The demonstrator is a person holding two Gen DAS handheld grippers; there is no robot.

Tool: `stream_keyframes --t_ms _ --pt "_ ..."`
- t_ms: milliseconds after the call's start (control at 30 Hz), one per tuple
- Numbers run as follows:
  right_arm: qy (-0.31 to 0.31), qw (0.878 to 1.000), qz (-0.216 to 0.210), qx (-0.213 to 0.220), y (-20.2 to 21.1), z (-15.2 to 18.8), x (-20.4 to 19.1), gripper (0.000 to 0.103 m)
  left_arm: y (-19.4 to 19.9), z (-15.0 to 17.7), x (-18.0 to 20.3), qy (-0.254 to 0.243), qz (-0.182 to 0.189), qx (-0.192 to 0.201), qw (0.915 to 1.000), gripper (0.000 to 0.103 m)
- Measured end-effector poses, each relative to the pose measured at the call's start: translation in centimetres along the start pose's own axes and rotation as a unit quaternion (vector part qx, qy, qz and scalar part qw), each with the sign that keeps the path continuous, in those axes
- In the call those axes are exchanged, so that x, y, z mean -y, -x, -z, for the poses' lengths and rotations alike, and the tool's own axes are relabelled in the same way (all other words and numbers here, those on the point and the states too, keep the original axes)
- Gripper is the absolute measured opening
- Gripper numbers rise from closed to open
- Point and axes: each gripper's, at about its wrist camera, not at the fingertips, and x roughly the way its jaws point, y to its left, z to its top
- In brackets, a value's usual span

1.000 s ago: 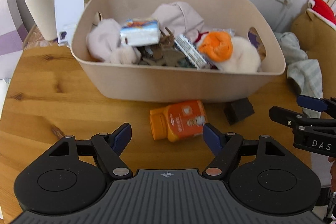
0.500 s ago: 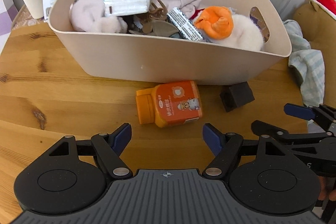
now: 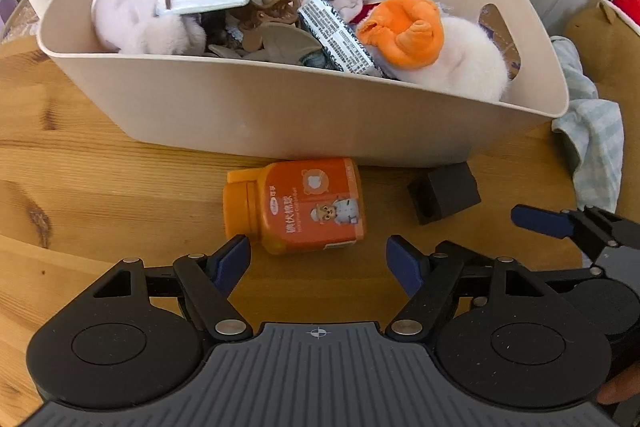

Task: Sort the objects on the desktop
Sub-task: 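Grasp the orange vitamin bottle with the left gripper while the right grasps the black box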

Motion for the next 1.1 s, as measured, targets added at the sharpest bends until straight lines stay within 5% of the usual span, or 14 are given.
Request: stream_keyframes --t_ms 400,1100 --pt "-0.005 1.000 -0.010 -0.004 -1.7 -0.6 0.1 0.087 -2.2 -1.1 -0.2 0.019 -0.022 -0.025 0.9993 0.077" --pt "0.002 1.000 -0.004 0.015 -2.5 -1.4 -0.6 0.090 -3.1 -1.4 -0.5 -0.002 -0.101 0.004 0.9949 0.089"
